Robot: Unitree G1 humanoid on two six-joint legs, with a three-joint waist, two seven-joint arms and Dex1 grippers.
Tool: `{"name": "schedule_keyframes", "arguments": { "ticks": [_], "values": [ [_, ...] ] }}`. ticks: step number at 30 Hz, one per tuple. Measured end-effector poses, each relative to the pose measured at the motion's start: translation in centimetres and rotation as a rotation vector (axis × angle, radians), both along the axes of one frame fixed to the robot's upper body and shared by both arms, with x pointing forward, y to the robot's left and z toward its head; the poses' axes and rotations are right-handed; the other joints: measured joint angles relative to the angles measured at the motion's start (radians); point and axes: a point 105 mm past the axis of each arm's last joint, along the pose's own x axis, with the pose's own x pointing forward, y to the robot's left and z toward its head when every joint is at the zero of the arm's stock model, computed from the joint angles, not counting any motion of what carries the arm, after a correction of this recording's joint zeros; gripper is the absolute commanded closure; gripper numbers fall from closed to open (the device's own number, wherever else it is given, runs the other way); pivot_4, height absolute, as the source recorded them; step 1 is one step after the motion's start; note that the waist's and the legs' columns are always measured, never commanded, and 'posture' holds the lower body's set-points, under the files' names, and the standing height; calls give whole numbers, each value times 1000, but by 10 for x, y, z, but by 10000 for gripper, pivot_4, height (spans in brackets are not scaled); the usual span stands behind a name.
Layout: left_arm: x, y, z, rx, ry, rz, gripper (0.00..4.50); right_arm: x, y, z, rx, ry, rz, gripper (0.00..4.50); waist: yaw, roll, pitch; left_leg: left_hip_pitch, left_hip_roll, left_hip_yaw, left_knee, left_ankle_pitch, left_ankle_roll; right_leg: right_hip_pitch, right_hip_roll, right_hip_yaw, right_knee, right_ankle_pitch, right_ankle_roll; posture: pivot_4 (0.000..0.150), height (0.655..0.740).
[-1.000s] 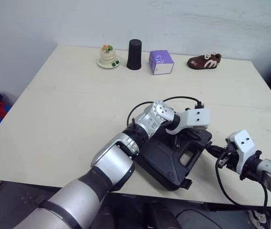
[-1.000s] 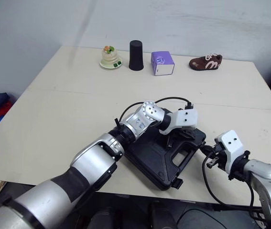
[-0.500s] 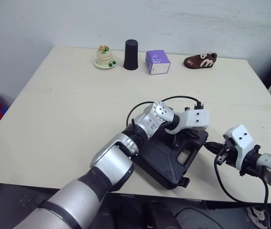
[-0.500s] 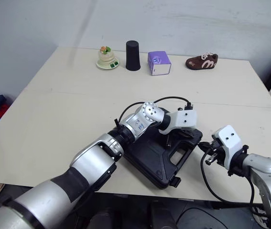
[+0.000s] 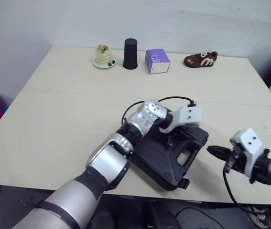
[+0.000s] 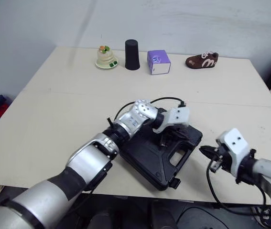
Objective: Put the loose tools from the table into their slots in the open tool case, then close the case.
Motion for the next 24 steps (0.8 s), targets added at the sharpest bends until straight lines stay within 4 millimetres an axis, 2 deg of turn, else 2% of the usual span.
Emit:
{"name": "schedule_keyframes", "arguments": {
  "ticks": [3, 6, 7, 9, 13, 20, 24],
  "values": [
    [-9, 28, 18, 21, 17, -129, 44759, -25, -2, -7, 6, 83, 19, 45000, 2, 9, 7, -1, 1, 1, 0, 3, -7, -1, 0, 0, 0, -1, 0, 1500, 7383],
    [-29, 32, 38, -16, -2, -213, 44759, -47, 9, -14, 21, 167, 94, 45000, 13, 12, 8, -1, 0, 1, 0, 3, -6, 0, -1, 1, -1, -2, 2, 1500, 7383],
    [-37, 32, 39, -21, -3, -234, 44759, -53, 13, -16, 25, 188, 116, 45000, 16, 13, 8, 0, 0, 0, 0, 2, -6, 0, -1, 1, -1, -3, 3, 1500, 7383],
    [-51, 36, 30, 1, 12, -263, 44759, -63, 20, -22, 33, 232, 150, 45000, 18, 13, 8, 0, 0, 0, 1, 2, -5, 1, -1, 2, 0, -3, 3, 1500, 7383],
    [-66, 41, 7, 73, 51, -284, 44759, -71, 33, -35, 57, 280, 179, 45000, 18, 13, 8, 0, -1, 0, 3, 1, -2, 1, -2, 2, 1, -2, 4, 1500, 7383],
    [-70, 45, -7, 149, 33, -299, 44759, -75, 49, -45, 74, 309, 216, 45000, 16, 13, 8, 1, -2, 0, 4, 0, 3, 2, -3, 3, 1, -2, 4, 1500, 7383],
    [-75, 44, -13, 173, -85, -356, 44759, -70, 65, -42, 91, 278, 272, 45000, 17, 12, 7, 2, -2, -1, 3, 0, 3, 4, -3, 3, 1, -2, 4, 1500, 7383]
  ]
}}
